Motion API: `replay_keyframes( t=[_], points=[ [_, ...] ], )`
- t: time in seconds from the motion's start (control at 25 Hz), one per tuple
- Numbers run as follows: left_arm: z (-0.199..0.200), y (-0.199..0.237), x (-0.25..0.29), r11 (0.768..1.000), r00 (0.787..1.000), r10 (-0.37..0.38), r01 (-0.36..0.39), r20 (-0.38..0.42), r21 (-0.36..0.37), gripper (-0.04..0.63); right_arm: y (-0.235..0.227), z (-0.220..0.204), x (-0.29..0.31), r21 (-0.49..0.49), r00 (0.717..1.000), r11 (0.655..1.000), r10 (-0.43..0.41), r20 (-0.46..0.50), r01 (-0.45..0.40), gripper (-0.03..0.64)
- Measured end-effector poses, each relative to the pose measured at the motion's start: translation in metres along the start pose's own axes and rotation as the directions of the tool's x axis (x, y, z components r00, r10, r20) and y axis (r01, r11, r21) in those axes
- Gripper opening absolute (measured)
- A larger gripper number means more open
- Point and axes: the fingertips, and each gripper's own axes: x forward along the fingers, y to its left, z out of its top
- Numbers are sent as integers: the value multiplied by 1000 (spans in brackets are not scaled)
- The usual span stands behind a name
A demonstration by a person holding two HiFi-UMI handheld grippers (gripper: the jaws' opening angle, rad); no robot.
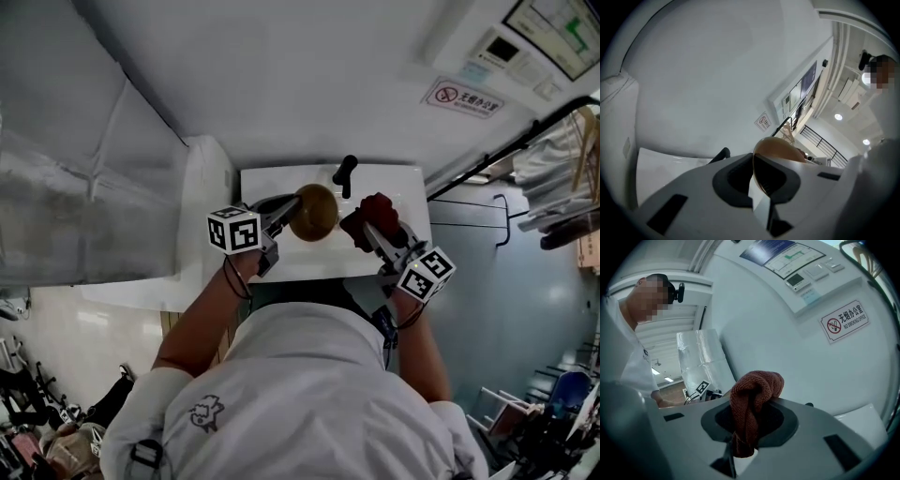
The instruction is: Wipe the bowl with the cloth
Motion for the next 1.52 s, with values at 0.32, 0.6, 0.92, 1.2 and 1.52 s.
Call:
replay_keyframes(
  t=[0.32, 0.6, 0.92, 1.2, 1.52],
  points=[
    [-25, 34, 5, 992, 990, 120, -116, -80, 56, 23, -28, -49, 18, 25, 993, 999, -20, -117, 23, 97],
    [-58, 74, 20, 964, 957, 260, -252, -129, 81, 23, -66, -95, 15, 55, 978, 997, -50, -200, 62, 97],
    [-102, 103, 51, 935, 912, 353, -341, -206, 95, 23, -111, -146, 6, 59, 945, 992, -85, -316, 110, 97],
    [-139, 122, 80, 918, 878, 396, -385, -269, 93, 23, -139, -170, 9, 81, 929, 990, -75, -363, 111, 97],
    [-175, 150, 105, 899, 835, 435, -421, -336, 117, 23, -171, -198, 8, 99, 904, 988, -67, -423, 120, 97]
  ],
)
